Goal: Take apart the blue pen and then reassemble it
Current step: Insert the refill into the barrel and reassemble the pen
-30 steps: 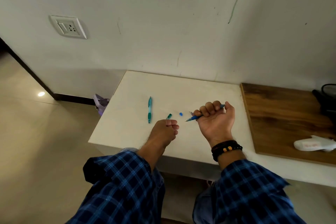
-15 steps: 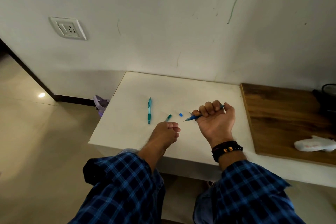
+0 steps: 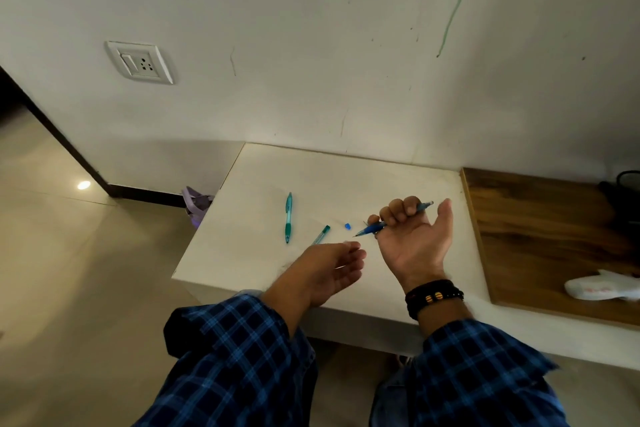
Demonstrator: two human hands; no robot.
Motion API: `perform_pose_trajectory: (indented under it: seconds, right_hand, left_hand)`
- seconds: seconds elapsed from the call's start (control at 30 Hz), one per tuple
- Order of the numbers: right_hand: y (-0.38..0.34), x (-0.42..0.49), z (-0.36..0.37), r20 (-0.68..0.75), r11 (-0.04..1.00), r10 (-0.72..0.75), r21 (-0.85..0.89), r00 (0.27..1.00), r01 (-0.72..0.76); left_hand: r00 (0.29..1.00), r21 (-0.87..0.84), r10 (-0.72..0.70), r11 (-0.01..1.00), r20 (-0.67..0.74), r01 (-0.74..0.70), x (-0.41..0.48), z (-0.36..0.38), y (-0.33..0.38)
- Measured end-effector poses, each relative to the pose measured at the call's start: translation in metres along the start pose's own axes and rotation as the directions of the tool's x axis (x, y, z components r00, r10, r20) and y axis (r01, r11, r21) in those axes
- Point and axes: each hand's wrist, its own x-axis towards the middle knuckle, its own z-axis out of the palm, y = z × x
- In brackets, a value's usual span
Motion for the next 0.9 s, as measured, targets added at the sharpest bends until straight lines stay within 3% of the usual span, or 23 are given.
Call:
perform_pose_trajectory:
  seconds: [0.13,0.33,0.4,0.47,0.57,0.67,0.73,0.8,0.9]
  right_hand:
    - [0.007,-0.004,0.005,0.095,0.997,0.027,-0.077,0.995,-0.019]
    - [0.021,-0.006,0.005,0.272,0.976,0.07,-0.219,0.96,-0.009]
    - [0.027,-0.007,0.004,0.298,0.953,0.091,-0.304,0.95,0.005]
    - [0.028,-0.007,0.001,0.233,0.913,0.091,-0.408,0.968,0.012]
    - [0.016,-0.006,-0.004,0.04,0.711,0.086,-0.703,0.996,-0.033]
    - [0.0,-0.016,-0.003,-0.047,0.4,0.255,-0.904,0.966,-0.15]
    - [-0.004,-0.027,0.003,-0.075,0.253,0.365,-0.951,0.928,-0.177]
    - [-0.005,-0.036,0.009,-0.1,0.17,0.423,-0.968,0.9,-0.187]
    - [-0.001,-0.049,0.01,-0.075,0.136,0.451,-0.979,0.89,-0.151]
  left_hand:
    - [0.984,-0.23,-0.002,0.972,0.177,0.044,0.0,-0.002,0.0]
    - [0.994,-0.439,0.042,0.898,0.103,0.007,0.008,-0.004,0.002]
    - [0.995,-0.444,0.078,0.895,0.064,-0.041,0.01,-0.006,0.002]
    - [0.988,-0.372,0.152,0.918,0.005,-0.139,0.013,-0.007,0.002]
    - [0.94,-0.224,0.333,0.913,-0.071,-0.34,0.016,-0.009,0.005]
    - [0.881,-0.03,0.458,0.885,-0.117,-0.464,0.015,-0.009,0.009]
    - [0.836,0.117,0.543,0.838,-0.084,-0.533,0.012,-0.006,0.009]
    - [0.802,0.205,0.597,0.789,-0.03,-0.579,0.009,-0.002,0.006]
    - [0.788,0.252,0.616,0.76,0.014,-0.599,0.007,-0.003,0.003]
